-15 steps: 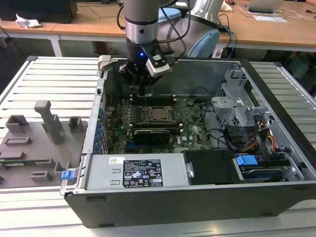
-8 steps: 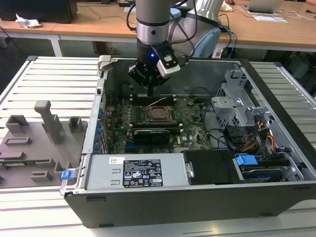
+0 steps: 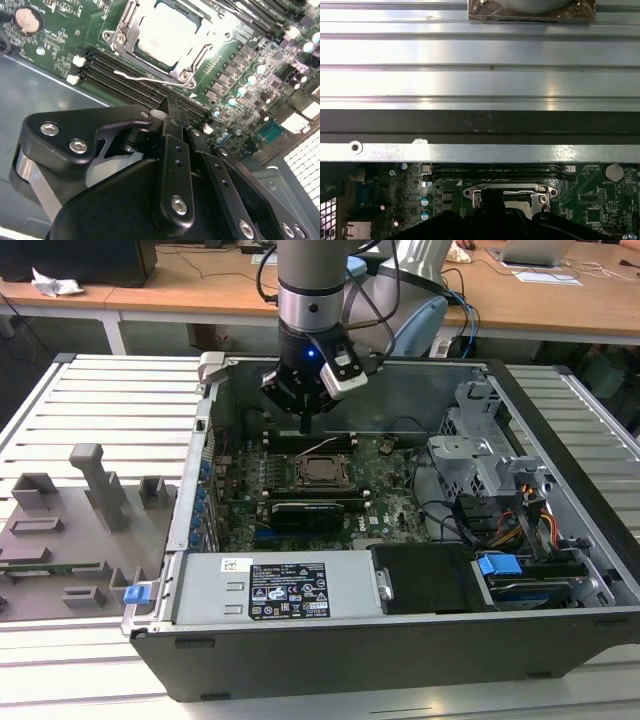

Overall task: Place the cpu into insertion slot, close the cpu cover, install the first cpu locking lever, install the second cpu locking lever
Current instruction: 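Install the first cpu locking lever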

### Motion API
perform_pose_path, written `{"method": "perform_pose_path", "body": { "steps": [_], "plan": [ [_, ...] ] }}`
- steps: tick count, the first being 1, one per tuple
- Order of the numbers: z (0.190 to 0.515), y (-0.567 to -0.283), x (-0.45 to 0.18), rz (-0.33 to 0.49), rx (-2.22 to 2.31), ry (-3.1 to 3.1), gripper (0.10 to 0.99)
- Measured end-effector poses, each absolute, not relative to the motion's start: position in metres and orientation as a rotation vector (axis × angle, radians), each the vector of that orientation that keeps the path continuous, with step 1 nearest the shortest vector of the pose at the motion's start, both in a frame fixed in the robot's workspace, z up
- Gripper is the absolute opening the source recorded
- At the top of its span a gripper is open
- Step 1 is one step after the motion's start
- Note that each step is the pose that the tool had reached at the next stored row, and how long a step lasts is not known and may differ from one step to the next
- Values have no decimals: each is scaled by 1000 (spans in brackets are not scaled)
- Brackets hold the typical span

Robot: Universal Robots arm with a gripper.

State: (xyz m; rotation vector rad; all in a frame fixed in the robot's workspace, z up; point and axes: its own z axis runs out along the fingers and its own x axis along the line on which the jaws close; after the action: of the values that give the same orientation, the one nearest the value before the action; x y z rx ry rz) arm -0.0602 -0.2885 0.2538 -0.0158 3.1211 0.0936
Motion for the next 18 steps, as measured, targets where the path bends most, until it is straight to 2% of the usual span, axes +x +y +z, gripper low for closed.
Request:
{"method": "perform_pose_path", "body": {
  "steps": [18],
  "plan": [
    [229,-282,-41,93,-36,3121,106]
  ]
}}
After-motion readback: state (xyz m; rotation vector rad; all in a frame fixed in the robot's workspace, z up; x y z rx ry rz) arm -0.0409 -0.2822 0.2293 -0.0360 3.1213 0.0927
